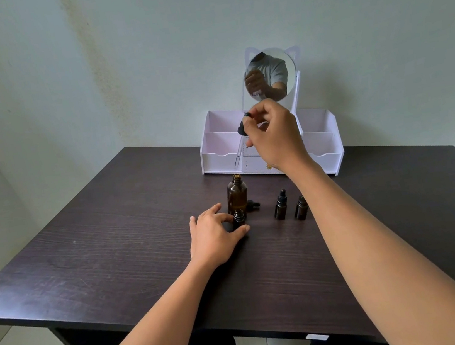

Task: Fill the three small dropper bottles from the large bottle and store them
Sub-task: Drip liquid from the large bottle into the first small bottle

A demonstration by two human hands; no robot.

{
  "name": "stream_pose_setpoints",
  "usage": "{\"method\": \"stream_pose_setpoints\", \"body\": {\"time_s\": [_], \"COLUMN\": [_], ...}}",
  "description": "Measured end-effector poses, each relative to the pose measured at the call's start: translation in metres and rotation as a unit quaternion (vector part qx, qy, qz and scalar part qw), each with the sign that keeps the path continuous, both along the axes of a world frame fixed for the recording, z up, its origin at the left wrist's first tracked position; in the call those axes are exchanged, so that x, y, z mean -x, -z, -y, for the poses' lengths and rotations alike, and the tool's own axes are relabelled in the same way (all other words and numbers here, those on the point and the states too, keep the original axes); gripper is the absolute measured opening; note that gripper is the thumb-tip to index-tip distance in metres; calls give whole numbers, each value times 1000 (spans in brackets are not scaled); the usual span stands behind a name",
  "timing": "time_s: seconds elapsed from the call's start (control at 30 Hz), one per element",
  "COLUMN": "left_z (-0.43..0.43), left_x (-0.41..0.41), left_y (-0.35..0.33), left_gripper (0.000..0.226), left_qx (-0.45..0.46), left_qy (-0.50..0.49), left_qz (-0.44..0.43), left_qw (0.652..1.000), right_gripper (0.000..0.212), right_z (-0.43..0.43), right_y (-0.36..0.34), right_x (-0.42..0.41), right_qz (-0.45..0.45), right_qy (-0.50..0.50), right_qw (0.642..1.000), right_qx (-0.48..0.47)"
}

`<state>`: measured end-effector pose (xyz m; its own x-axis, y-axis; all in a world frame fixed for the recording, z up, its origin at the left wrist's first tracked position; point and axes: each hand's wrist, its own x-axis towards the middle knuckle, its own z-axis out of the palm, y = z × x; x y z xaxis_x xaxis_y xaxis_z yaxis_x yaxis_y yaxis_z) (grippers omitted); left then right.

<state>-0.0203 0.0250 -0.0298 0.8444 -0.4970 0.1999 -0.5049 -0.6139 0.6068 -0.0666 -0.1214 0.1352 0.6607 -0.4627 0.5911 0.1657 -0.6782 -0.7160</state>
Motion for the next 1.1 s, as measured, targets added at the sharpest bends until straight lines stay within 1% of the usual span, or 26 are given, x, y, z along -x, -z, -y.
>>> {"method": "stream_pose_setpoints", "body": {"time_s": [0.17,0.3,0.43,0.63,0.7,0.83,1.1], "left_z": [1,0,2,2,2,3,3], "left_x": [-1,0,-1,-1,-1,-1,-2], "left_y": [0,1,1,1,1,1,2], "left_gripper": [51,52,51,51,51,51,49], "left_qx": [-2,1,-2,-3,-3,-6,-5], "left_qy": [-1,-2,-6,-5,-4,-6,-2], "left_qz": [0,1,0,-3,-3,-3,2], "left_qw": [1000,1000,1000,1000,1000,1000,1000], "right_gripper": [9,15,18,14,14,7,7], "right_z": [-4,-11,-14,-17,-18,-19,-19], "right_y": [-7,-1,16,39,43,49,57], "right_x": [8,16,20,21,22,22,21], "right_qz": [30,38,29,-2,-10,-18,-32], "right_qy": [-15,-15,-13,-15,-14,-22,-25], "right_qw": [999,999,999,1000,1000,1000,999], "right_qx": [-19,-33,-32,-13,0,4,6]}}
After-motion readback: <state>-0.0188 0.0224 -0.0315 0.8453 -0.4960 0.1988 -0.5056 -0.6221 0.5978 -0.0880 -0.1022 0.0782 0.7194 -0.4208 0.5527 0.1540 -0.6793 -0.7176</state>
